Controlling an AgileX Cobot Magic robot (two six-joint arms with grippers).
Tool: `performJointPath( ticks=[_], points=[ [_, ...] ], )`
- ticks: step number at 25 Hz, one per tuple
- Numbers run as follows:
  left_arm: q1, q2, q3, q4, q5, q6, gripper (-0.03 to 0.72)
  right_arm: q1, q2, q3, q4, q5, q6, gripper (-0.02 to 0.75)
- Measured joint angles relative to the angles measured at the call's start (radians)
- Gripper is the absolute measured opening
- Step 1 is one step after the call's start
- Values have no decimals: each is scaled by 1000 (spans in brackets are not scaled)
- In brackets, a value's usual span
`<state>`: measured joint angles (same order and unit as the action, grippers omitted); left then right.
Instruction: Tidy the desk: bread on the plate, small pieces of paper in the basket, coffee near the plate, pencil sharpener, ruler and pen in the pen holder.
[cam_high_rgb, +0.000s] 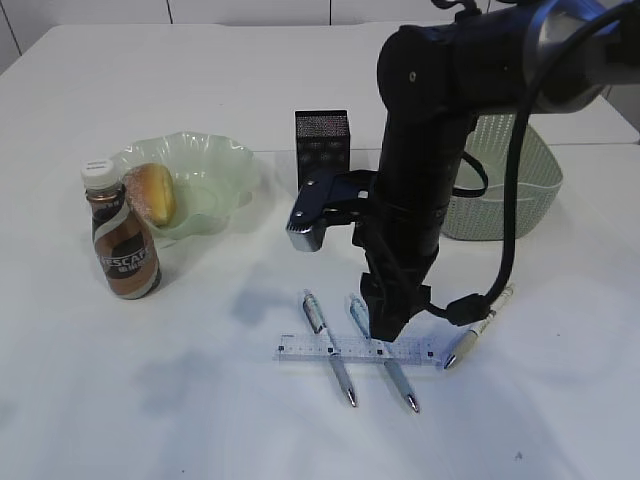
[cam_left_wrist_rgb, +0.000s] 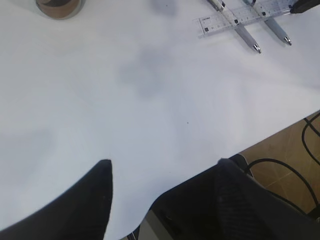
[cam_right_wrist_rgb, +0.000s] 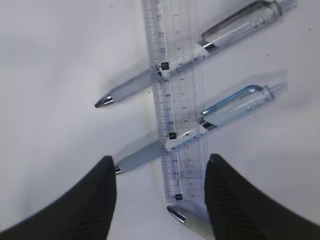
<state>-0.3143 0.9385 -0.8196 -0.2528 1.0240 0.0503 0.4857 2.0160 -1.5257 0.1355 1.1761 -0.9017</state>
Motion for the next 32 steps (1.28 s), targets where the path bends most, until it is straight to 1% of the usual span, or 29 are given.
performJointPath(
  ticks=[17,18,19,27,32],
  points=[
    [0,0,0,0,-2,0,456,40,9,0,-9,-40,-2,449],
    [0,0,0,0,-2,0,456,71,15,-4,-11,-66,-2,449],
    [0,0,0,0,-2,0,456,76,17,-6,-11,-72,-2,449],
    [0,0,0,2,-2,0,456,120,90,-129,-3,-86,34,449],
    [0,0,0,19,-2,0,456,148,115,-139,0,-81,36,449]
  ],
)
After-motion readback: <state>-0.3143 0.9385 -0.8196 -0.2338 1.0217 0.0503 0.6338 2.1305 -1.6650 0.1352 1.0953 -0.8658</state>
